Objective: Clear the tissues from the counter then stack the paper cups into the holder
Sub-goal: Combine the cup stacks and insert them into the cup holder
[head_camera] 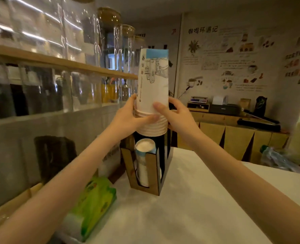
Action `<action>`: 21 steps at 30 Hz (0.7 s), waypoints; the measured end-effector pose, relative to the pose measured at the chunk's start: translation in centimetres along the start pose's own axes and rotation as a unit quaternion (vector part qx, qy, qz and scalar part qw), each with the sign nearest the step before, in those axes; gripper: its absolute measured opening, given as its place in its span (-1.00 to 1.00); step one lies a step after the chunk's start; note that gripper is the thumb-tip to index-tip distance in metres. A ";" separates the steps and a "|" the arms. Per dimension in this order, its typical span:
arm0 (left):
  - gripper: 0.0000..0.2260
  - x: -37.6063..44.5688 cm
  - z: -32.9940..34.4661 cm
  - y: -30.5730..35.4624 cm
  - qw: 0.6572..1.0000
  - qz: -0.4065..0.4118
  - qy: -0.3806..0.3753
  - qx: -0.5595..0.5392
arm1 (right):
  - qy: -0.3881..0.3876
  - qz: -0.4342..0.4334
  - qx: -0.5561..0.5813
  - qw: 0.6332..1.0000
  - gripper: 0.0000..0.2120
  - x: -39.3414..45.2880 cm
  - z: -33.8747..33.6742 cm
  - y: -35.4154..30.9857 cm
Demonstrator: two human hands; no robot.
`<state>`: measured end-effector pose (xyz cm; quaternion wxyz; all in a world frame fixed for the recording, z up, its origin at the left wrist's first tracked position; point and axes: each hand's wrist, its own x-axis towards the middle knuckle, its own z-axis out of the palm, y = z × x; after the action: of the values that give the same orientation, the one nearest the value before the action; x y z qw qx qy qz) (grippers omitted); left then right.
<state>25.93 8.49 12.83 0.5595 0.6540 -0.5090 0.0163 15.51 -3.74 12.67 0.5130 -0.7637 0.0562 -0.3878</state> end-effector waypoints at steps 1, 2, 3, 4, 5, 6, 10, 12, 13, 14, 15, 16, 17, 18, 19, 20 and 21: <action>-0.14 -0.1 -0.5 -0.6 1.000 -0.010 -0.007 -0.002 | -0.008 0.001 -0.007 1.000 -0.60 0.1 0.7 0.4; -0.13 -0.2 -1.0 -1.3 1.000 -0.019 -0.016 -0.002 | -0.016 0.004 -0.013 1.000 -0.56 0.1 1.3 0.8; -0.11 -0.3 -1.3 -1.9 0.999 -0.027 -0.023 0.000 | -0.024 0.011 -0.013 1.000 -0.53 0.1 1.7 1.2; -0.09 -0.5 -1.6 -2.5 0.999 -0.033 -0.030 0.003 | -0.032 0.020 -0.008 0.999 -0.52 0.1 2.1 1.6; -0.08 -0.6 -1.8 -3.1 0.999 -0.037 -0.038 0.006 | -0.041 0.030 -0.001 0.999 -0.54 0.0 2.3 1.9; -0.07 -0.7 -1.9 -3.6 0.998 -0.037 -0.046 0.008 | -0.048 0.038 0.003 0.998 -0.59 -0.2 2.5 2.2; -0.06 -0.8 -1.7 -5.2 0.997 -0.031 -0.073 -0.009 | -0.061 0.052 -0.015 0.997 -0.49 -0.8 2.8 3.3; -0.08 -0.7 -1.4 -5.8 0.996 -0.034 -0.077 -0.015 | -0.061 0.056 -0.020 0.996 -0.43 -1.0 2.8 3.7; -0.09 -0.6 -1.2 -6.0 0.996 -0.036 -0.076 -0.020 | -0.064 0.055 -0.021 0.996 -0.43 -1.0 2.8 3.8; -0.11 -0.6 -1.2 -6.2 0.996 -0.039 -0.075 -0.025 | -0.066 0.055 -0.024 0.996 -0.43 -1.1 2.8 3.9; -0.13 -0.6 -1.2 -6.3 0.996 -0.040 -0.074 -0.029 | -0.068 0.054 -0.030 0.996 -0.42 -1.2 2.8 3.9; -0.15 -0.6 -1.2 -6.4 0.996 -0.041 -0.073 -0.030 | -0.070 0.054 -0.039 0.995 -0.42 -1.3 2.9 4.0; -0.16 -0.8 -1.1 -6.5 0.996 -0.040 -0.072 -0.026 | -0.073 0.053 -0.045 0.995 -0.42 -1.4 2.9 4.1; -0.16 -0.9 -1.1 -6.6 0.997 -0.038 -0.072 -0.017 | -0.076 0.056 -0.047 0.994 -0.42 -1.6 2.9 4.3; -0.15 -1.1 -1.0 -6.6 0.997 -0.036 -0.073 -0.006 | -0.078 0.064 -0.045 0.994 -0.40 -1.7 3.0 4.5; -0.14 -1.2 -0.9 -6.8 0.996 -0.037 -0.078 0.005 | -0.078 0.076 -0.040 0.993 -0.39 -1.9 3.0 4.7; -0.12 -1.4 -0.7 -6.9 0.996 -0.041 -0.084 0.015 | -0.075 0.091 -0.036 0.992 -0.40 -2.1 3.0 5.0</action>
<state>30.36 8.95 7.34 0.5055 0.6814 -0.5265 -0.0540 17.50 -2.83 6.90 0.5212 -0.8004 0.1002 -0.2787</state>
